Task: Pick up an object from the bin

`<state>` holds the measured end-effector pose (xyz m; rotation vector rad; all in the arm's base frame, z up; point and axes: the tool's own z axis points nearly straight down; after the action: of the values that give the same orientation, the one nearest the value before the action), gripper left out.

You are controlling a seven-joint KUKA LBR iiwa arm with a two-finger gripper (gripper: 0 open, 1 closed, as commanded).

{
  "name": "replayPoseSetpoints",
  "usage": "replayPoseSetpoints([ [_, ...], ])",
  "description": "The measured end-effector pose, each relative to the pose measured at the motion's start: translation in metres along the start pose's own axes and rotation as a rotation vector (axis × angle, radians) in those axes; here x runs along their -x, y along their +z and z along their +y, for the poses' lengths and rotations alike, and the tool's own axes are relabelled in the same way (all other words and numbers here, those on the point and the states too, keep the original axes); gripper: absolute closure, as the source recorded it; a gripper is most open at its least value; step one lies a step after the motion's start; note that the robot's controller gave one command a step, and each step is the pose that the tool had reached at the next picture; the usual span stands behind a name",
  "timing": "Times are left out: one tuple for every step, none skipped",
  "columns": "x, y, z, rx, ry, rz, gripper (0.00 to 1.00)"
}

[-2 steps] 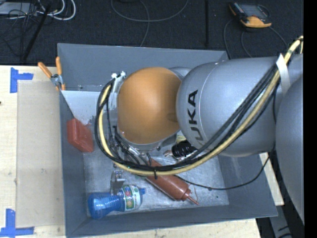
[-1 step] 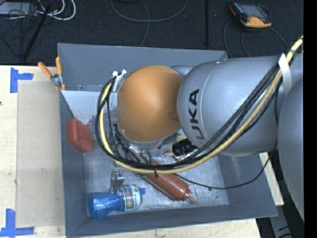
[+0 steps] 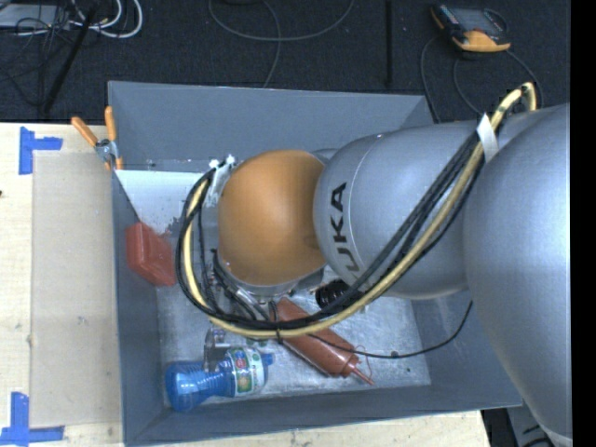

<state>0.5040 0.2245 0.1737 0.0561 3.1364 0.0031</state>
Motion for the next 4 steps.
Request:
replayPoseSetpoints([
  [-0.029, 0.068, -0.009, -0.003, -0.006, 0.005, 0.00],
  [-0.035, 0.082, -0.010, -0.007, -0.027, 0.015, 0.00],
  [-0.010, 0.027, -0.014, -0.003, 0.105, 0.006, 1.00],
  [-0.010, 0.027, -0.014, -0.003, 0.107, 0.006, 1.00],
])
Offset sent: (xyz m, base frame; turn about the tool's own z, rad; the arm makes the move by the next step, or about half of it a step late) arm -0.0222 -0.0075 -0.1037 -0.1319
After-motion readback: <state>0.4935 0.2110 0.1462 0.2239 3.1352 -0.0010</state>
